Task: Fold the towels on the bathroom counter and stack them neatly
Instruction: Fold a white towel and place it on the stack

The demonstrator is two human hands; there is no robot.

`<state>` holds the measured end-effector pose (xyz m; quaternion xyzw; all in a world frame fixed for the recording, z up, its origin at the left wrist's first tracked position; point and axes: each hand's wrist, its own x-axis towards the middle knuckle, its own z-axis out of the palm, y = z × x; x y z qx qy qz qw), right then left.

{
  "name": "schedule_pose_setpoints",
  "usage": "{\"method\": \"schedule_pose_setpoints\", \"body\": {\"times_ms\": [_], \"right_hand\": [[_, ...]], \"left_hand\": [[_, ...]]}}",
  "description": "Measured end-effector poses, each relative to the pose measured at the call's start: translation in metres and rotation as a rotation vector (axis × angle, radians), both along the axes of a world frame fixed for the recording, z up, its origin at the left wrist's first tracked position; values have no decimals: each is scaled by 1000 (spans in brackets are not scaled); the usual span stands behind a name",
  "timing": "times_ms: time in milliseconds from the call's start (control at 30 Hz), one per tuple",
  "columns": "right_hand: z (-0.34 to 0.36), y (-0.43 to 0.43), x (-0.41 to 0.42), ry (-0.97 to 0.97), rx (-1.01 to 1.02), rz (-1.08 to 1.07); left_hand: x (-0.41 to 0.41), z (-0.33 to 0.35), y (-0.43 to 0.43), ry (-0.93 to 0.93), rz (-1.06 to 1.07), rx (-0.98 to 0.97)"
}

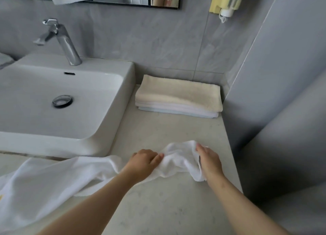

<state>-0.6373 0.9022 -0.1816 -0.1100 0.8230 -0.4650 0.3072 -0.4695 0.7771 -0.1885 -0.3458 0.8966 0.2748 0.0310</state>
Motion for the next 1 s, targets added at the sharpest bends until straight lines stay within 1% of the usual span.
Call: {"method": "schedule_pose_setpoints", "body": {"times_ms": [67,133,200,300,367,400,433,533,600,633,667,733,800,933,1000], "right_hand": [[0,1,-1,32,45,112],[-3,0,-3,79,105,238],[-3,-2,-7,99,81,291],[1,-8,-13,118,-17,288],[4,-13,-14,133,-82,282],[6,-16,-15,134,-120,277],[8,-19,-15,123,-160,266],[17,-24,-14,56,-263,251],[21,-25,-15,36,-309,240],[21,-25,-16,33,-320,231],[21,-24,-17,31,-323,226],[21,-23,-18,25,-305,230],[19,-22,-18,16,-247,250],[17,-22,-15,17,-67,288],[16,-22,-15,67,-22,308]], "left_hand": [[-15,0,1,-65,26,-43],[-29,-2,1,-65,83,-7],[-40,-5,-1,3,161,136],[-55,0,-8,160,244,384],[-64,7,-9,322,330,635],[-67,11,-9,372,369,736],[-71,11,-10,384,382,790],[-74,10,-16,292,389,880],[-70,10,-22,269,337,974],[-68,11,-23,269,292,987],[-67,12,-24,270,272,952],[-66,15,-28,328,325,851],[-68,23,-31,436,408,782],[-70,44,-37,674,427,852],[-70,55,-42,771,464,870]]}}
